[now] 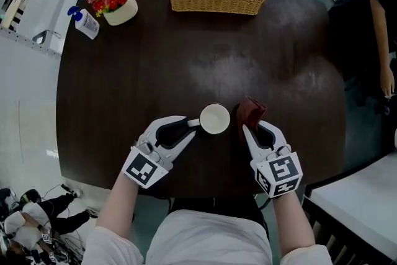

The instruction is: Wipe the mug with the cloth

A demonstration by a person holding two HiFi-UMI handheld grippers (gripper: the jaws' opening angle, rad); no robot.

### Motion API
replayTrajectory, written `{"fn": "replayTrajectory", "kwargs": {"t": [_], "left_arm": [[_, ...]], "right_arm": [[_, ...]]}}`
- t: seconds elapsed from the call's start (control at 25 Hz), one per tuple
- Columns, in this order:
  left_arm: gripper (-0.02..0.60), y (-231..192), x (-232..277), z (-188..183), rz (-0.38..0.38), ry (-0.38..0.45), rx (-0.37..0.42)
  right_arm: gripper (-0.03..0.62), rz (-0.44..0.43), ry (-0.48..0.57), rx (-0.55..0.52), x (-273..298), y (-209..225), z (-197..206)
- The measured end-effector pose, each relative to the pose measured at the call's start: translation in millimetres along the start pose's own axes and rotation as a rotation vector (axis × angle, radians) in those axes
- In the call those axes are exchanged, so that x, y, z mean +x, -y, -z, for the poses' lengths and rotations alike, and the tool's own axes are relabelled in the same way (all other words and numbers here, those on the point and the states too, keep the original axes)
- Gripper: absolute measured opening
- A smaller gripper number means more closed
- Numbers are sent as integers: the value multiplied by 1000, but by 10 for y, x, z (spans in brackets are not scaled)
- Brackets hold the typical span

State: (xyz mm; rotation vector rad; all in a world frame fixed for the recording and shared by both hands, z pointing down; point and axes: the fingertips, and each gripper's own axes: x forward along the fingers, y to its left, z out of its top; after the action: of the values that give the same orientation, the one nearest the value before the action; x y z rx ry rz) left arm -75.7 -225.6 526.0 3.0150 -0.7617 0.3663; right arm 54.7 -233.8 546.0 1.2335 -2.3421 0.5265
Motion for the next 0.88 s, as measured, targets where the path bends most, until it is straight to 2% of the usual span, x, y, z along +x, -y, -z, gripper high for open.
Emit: {"fn": "replayTrajectory", "kwargs": {"t": [0.08, 0.12, 0.2, 0.28, 0.32, 0.36, 0.52, 0.64, 0.88], "left_arm": [[93, -45, -181, -192, -114, 59, -107], [92, -58, -272, -299, -170, 78, -131], [74, -68, -427, -525, -271, 97, -115], [29, -70, -571, -754, -362, 115, -101], [0, -54, -642, -864, -396, 125, -105], [0, -21, -709, -967, -421, 134, -110], [0, 209, -941, -1289, -485, 135, -114], [0, 487, -1100, -1506, -506, 144, -142], [0, 1402, -1376, -1885, -510, 186, -98]], "right_arm": [[80, 31, 21, 2, -111, -26, -75], [80, 48, 35, 1, -177, -45, -116], [80, 78, 69, -3, -315, -91, -207], [80, 99, 102, -6, -470, -155, -299], [80, 107, 115, -6, -562, -195, -338], [79, 113, 128, -4, -663, -240, -372], [78, 138, 188, 5, -1099, -419, -489], [78, 162, 244, -10, -1491, -545, -536], [78, 185, 330, -55, -2358, -863, -349]]}}
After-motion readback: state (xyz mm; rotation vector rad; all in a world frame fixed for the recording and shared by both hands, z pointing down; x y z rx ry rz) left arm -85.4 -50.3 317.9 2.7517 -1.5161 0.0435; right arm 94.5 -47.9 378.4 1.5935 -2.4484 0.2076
